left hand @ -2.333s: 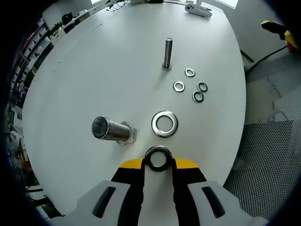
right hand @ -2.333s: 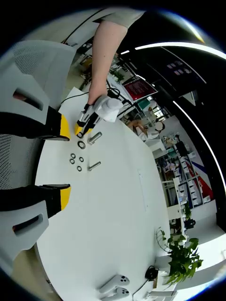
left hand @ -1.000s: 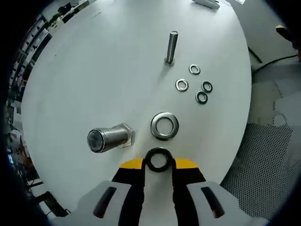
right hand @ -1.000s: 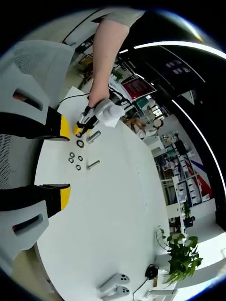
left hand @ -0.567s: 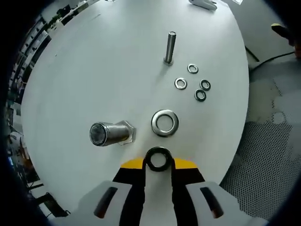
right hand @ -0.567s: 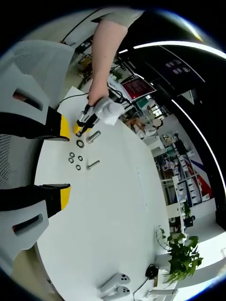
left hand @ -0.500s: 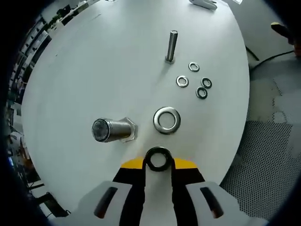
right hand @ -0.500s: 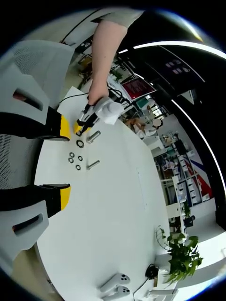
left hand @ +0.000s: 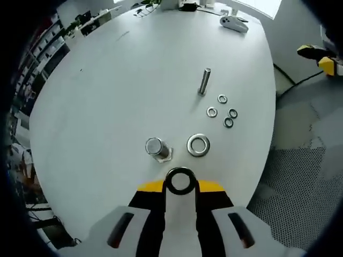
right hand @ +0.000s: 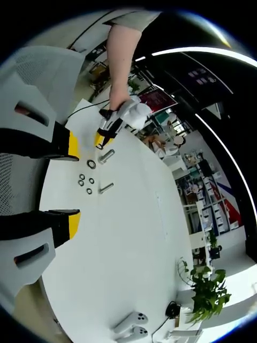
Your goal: Place the washer onto the threaded stud by aligning its center hole with the stud, sliding it down to the base, and recovering from edge contact or off-axis alignment until the washer reaches the visible bottom stop.
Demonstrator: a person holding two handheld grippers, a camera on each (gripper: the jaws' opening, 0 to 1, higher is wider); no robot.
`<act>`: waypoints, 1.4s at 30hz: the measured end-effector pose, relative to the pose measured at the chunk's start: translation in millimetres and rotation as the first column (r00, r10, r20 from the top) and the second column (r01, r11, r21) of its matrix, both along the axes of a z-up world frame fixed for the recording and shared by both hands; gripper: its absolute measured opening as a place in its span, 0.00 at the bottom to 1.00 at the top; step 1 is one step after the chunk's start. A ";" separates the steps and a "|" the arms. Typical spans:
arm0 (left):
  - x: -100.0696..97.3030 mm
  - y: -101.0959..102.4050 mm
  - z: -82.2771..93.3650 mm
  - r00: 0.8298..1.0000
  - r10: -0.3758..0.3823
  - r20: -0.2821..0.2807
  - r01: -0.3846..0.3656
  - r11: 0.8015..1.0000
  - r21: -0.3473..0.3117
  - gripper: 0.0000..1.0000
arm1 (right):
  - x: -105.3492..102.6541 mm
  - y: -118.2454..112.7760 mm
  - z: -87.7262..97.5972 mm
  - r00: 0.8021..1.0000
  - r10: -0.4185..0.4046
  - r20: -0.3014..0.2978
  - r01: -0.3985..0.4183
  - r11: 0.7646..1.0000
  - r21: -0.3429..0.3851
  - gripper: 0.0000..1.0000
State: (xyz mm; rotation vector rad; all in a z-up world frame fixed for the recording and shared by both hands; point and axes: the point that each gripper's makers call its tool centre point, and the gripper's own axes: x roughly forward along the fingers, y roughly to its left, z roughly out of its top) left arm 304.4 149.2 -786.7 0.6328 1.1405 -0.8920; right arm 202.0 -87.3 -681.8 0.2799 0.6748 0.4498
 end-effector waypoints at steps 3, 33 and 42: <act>3.2 -3.9 10.4 1.000 -0.014 0.023 0.015 1.000 -0.012 0.18 | -0.2 0.1 -0.3 1.000 0.002 -0.001 -0.002 1.000 -0.001 0.38; 38.9 -19.5 20.1 0.991 -0.132 0.032 0.130 0.989 0.072 0.18 | 0.2 0.3 0.3 1.000 0.005 0.000 -0.005 1.000 0.004 0.38; 39.6 -19.0 10.5 0.991 -0.137 0.011 0.135 0.986 0.095 0.18 | 0.0 0.5 0.5 1.000 0.006 0.001 -0.006 1.000 0.007 0.38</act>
